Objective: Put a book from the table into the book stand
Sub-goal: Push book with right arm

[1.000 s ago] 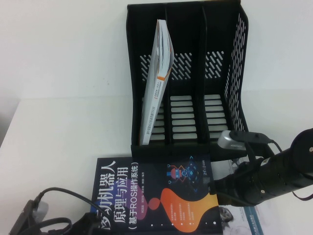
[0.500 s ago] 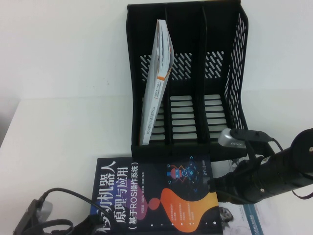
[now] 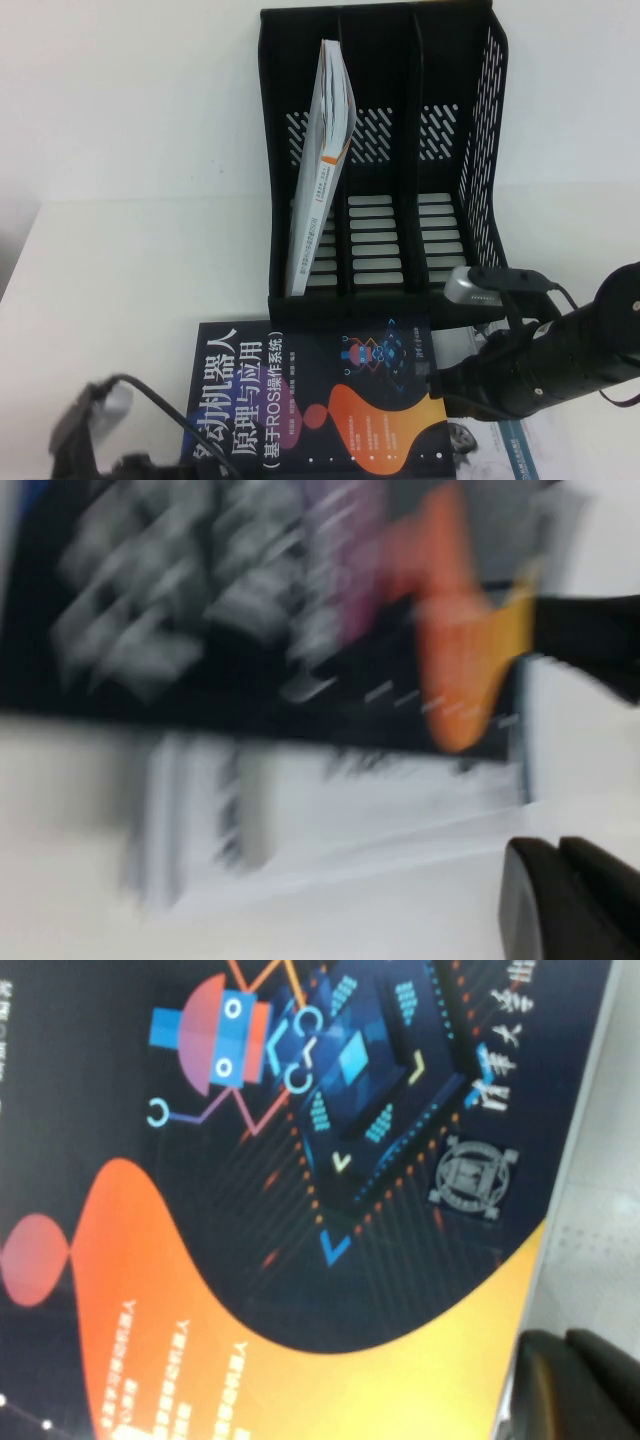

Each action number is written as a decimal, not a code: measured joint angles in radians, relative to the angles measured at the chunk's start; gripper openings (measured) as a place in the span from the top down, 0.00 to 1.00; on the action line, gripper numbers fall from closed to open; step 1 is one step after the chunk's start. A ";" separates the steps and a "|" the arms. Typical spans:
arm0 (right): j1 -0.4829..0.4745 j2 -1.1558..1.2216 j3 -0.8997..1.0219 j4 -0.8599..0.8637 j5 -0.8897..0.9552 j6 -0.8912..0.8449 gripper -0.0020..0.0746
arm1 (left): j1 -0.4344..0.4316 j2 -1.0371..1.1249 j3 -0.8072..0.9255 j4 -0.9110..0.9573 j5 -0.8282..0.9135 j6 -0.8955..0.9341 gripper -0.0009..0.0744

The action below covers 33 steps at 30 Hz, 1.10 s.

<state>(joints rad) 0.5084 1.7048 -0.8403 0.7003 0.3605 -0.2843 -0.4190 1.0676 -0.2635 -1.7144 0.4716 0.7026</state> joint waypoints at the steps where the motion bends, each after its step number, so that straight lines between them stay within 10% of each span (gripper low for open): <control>1: 0.000 -0.002 0.000 0.000 0.002 0.000 0.97 | 0.000 -0.020 -0.011 0.001 -0.005 0.031 0.99; 13: 0.000 -0.119 -0.058 0.012 0.102 -0.128 0.97 | 0.254 -0.174 -0.132 0.007 -0.157 0.138 0.99; 26: 0.002 0.028 -0.099 0.237 0.175 -0.376 0.97 | 0.898 0.158 -0.214 0.226 0.621 0.171 0.99; 33: 0.003 0.081 -0.101 0.288 0.178 -0.432 0.97 | 0.874 0.326 -0.247 0.312 0.678 0.240 0.80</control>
<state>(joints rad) 0.5119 1.7859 -0.9415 0.9885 0.5383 -0.7168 0.4546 1.3932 -0.5107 -1.4028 1.1498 0.9425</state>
